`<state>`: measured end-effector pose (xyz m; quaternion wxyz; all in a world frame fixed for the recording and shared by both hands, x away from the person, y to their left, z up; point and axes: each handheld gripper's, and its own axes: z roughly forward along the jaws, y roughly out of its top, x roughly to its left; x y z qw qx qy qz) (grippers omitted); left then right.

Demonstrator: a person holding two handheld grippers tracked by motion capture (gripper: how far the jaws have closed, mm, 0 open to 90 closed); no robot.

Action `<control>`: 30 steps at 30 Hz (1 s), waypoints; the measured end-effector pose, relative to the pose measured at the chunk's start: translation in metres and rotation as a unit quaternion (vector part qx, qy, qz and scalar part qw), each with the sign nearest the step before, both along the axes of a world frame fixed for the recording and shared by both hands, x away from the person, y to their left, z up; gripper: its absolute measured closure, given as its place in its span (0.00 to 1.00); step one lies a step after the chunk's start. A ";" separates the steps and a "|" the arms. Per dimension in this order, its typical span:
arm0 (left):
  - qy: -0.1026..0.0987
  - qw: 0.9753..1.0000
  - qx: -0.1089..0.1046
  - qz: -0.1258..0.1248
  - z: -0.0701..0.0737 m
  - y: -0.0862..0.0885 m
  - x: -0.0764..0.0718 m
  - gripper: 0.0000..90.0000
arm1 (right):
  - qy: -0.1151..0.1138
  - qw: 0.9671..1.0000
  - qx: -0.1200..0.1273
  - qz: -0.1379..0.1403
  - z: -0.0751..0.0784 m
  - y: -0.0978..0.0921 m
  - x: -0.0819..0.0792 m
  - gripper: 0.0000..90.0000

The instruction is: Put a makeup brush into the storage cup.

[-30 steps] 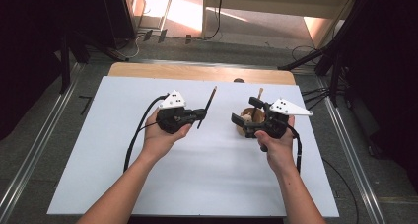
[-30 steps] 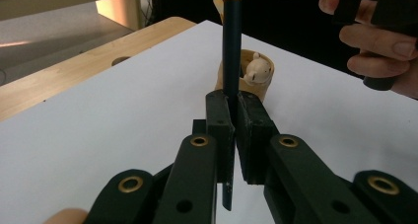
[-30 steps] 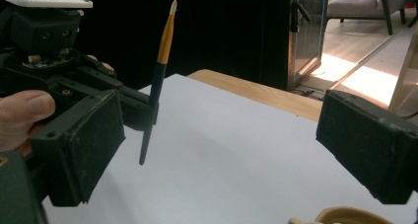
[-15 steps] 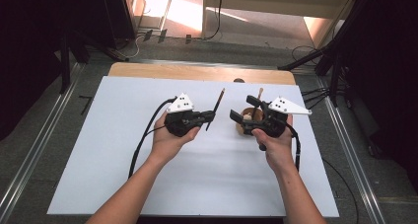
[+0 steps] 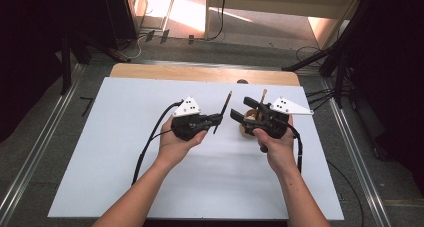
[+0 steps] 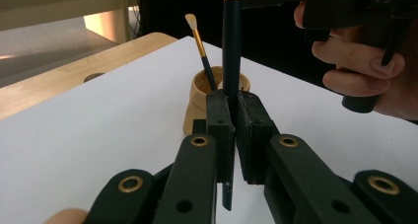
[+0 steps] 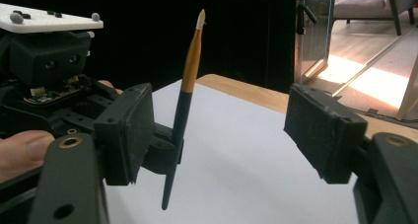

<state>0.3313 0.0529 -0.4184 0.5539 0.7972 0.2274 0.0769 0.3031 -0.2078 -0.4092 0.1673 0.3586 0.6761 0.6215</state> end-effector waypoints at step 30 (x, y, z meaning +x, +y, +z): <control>-0.003 1.000 -0.013 -0.002 -0.008 -0.013 -0.005 0.96 | 0.019 0.999 0.026 -0.007 -0.005 0.014 0.003 0.65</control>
